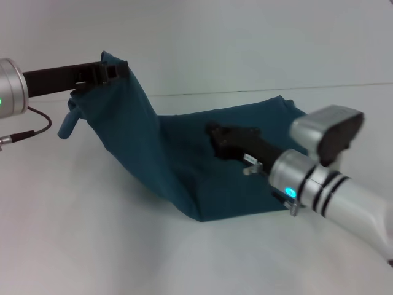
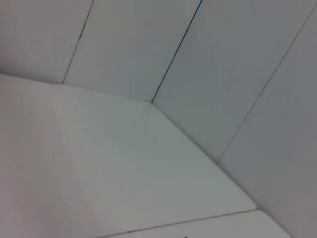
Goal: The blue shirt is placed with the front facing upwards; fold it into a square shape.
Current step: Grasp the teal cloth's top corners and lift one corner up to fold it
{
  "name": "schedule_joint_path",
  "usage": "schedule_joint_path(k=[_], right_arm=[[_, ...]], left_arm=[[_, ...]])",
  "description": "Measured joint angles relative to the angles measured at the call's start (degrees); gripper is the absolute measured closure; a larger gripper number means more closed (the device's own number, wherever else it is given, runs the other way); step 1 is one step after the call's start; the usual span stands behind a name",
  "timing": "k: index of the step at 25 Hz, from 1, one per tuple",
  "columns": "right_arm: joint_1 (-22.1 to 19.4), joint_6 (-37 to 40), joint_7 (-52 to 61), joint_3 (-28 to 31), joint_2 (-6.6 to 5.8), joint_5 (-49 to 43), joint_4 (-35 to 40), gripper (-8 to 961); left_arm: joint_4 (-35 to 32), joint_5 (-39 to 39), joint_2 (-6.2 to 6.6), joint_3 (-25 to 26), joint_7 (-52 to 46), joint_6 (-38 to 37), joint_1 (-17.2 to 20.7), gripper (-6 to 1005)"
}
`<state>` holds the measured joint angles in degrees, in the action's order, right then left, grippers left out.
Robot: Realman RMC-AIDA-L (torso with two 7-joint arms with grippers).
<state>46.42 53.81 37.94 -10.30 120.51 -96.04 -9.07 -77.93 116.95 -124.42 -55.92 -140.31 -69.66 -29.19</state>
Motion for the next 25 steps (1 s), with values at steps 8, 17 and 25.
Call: schedule_joint_path(k=[8, 17, 25], right_arm=[[7.9, -8.5, 0.3, 0.2, 0.40, -8.1, -5.3, 928], [12.2, -12.9, 0.0, 3.6, 0.90, -15.6, -10.8, 929], [0.1, -2.5, -0.6, 10.8, -0.21, -16.2, -8.7, 928]], left_arm=[[-1.2, -1.7, 0.14, 0.2, 0.1, -0.1, 1.2, 995], [-0.9, -1.8, 0.14, 0.3, 0.9, -0.1, 1.3, 995], [-0.8, -1.9, 0.22, 0.8, 1.6, -0.4, 1.6, 995]])
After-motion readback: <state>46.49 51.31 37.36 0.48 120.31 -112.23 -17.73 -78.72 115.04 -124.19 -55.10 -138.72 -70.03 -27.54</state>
